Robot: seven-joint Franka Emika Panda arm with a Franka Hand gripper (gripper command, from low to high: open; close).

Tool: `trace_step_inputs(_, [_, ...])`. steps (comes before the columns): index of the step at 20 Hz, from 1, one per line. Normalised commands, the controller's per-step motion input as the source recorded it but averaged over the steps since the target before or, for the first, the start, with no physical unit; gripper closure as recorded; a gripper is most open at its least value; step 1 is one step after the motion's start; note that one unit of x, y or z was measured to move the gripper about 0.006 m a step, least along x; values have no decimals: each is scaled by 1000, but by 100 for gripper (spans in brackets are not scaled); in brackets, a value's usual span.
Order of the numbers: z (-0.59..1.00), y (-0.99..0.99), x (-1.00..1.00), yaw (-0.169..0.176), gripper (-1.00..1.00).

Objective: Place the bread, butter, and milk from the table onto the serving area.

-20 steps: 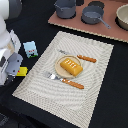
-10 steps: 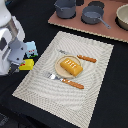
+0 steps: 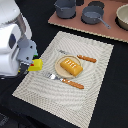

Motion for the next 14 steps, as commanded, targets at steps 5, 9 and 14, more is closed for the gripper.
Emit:
trace_step_inputs(5, [-28, -298, 943, -1, 100])
trace_step_inputs(9, [-23, -315, 921, -12, 100])
trace_step_inputs(14, [-62, -272, 931, -24, 100])
